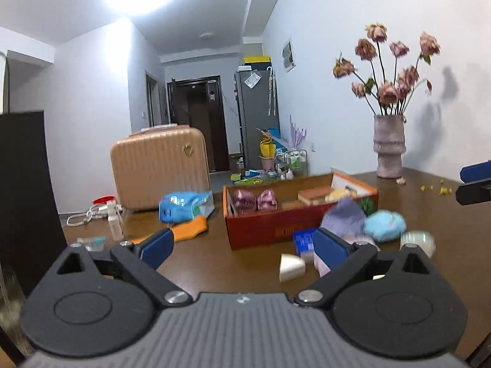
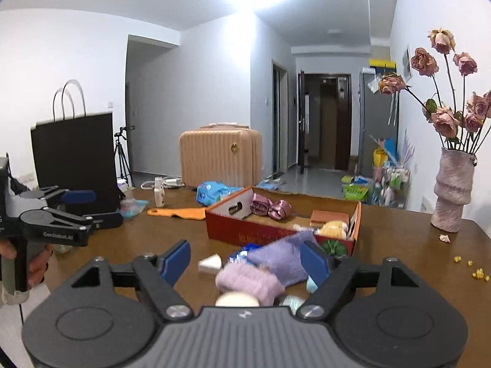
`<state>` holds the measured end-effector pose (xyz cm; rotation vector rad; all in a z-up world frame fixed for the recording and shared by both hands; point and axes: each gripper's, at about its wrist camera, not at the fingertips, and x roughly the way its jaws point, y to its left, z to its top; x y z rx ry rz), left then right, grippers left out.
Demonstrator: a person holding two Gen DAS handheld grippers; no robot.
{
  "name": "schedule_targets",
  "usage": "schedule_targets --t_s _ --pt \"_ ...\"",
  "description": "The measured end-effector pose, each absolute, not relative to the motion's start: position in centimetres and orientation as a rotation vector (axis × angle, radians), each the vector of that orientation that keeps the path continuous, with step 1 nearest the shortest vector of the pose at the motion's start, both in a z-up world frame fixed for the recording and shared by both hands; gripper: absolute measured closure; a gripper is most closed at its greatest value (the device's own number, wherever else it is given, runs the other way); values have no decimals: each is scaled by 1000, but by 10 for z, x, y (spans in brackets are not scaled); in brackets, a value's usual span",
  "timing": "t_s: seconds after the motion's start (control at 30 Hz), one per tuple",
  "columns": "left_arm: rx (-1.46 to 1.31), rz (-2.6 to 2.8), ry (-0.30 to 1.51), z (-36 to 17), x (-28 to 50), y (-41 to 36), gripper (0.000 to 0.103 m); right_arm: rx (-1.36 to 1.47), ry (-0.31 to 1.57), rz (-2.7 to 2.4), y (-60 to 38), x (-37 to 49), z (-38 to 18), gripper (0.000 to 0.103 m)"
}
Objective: Organize soft objects
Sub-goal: 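Withdraw both tools from the box back over the table, then grasp the white sponge cylinder with the right tool while the left tool grasps the white sponge wedge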
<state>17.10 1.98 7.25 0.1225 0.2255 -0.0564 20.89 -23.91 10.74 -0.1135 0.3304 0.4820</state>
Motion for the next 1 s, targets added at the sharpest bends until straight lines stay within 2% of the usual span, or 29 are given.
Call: schedule_targets --t_s 0.43,0.7,0.87,1.0 --pt "-17 -81 437 -1 210 11 3 -21 496 457 -230 240 13 24" --pt "-90 -159 559 -5 234 15 4 10 542 468 -222 275 4 24" --pt "1 -148 535 0 250 7 4 40 572 503 -219 291 6 24" --pt "45 -170 579 -1 272 0 10 11 593 511 -210 299 9 24"
